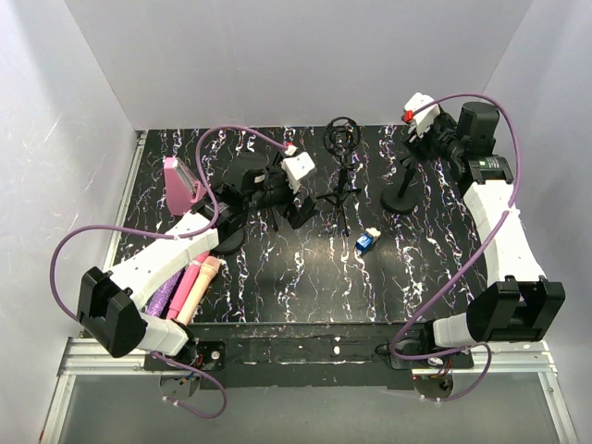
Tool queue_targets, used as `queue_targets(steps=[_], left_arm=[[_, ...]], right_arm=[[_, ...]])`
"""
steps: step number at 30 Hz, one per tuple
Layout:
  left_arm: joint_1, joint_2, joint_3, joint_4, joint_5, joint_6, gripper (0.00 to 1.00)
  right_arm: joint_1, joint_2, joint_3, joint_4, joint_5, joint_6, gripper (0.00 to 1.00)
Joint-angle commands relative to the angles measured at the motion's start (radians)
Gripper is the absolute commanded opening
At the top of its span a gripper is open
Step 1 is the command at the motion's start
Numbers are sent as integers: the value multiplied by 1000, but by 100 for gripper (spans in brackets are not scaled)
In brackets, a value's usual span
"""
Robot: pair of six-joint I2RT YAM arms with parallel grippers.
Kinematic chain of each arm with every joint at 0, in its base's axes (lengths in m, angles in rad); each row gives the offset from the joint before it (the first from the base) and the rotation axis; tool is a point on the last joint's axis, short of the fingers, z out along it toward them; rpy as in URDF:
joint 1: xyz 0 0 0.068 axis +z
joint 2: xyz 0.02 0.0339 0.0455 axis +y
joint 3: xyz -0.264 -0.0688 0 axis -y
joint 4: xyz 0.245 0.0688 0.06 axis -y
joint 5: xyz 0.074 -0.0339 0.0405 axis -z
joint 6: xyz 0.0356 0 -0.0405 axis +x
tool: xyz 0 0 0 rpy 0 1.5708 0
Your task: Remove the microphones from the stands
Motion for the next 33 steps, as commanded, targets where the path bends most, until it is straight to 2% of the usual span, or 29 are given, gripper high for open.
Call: queue_targets(steps=[1,3,8,12,17,22,28,33], left_arm=[[1,-44,39,-8,15,5,98],[0,-42,37,-5,19,0,98],[0,-42,36,-11,25,-3,98],[0,-52,30,-14,19,0,98],[1,-58,26,-17,12,5,98],[1,-58,30,-26,6,13,98],[1,-58,33,-34,2,11,98],[1,-70,48,-71,-11,30,98]], right_arm=[[-4,-40,-40,8,37,-20,65],[-2,-40,-51,4,48,-28,64],[1,-56,-22,-47,8,-64,35],[36,-144,-42,-56,-24,-135,25],[113,-282,-72,-94,-57,-225,18],[246,-367,-20,-194,-1,-268,15],[375,-376,139,-350,-3,-154,14],[502,-381,153,-374,-69,-80,13]])
